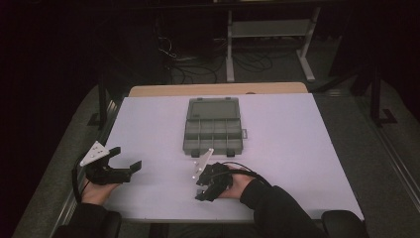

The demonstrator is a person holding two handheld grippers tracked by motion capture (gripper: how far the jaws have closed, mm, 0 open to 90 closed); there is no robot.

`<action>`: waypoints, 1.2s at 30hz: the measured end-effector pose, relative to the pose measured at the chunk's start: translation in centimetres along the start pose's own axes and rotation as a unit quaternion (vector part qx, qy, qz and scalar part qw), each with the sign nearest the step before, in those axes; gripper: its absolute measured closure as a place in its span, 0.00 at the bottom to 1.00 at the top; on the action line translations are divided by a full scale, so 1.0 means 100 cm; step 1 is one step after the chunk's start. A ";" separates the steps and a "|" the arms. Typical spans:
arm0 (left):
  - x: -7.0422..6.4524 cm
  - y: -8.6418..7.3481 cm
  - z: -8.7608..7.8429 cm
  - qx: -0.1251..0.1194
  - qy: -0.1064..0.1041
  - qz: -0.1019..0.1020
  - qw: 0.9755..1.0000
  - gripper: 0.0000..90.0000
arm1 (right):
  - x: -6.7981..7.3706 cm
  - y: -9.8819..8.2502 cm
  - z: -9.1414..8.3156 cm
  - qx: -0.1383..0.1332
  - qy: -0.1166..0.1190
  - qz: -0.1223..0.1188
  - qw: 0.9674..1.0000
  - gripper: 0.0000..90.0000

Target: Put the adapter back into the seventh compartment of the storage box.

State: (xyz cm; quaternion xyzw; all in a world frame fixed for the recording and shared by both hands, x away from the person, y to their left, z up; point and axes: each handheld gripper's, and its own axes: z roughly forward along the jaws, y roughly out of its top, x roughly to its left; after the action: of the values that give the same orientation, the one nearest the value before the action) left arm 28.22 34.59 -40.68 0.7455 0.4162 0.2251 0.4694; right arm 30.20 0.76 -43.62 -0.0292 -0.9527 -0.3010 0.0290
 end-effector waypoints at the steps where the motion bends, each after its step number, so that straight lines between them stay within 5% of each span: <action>1: 0.000 0.000 0.000 0.001 0.000 0.001 1.000 0.00 | 0.000 0.000 0.002 0.005 -0.001 -0.001 1.000 0.63; 8: 0.000 0.000 0.000 0.001 0.001 0.002 1.000 0.00 | 0.002 -0.001 0.003 0.009 -0.011 -0.007 1.000 0.82; 36: 0.000 0.000 0.000 0.001 -0.003 0.001 1.000 0.00 | -0.009 -0.007 -0.020 -0.010 -0.030 0.017 0.999 0.83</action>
State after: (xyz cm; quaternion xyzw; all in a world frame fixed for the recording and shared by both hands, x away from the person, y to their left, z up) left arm 28.22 34.60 -40.69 0.7467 0.4146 0.2233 0.4698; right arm 31.15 -0.97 -42.43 -0.0547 -0.9495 -0.3090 0.0057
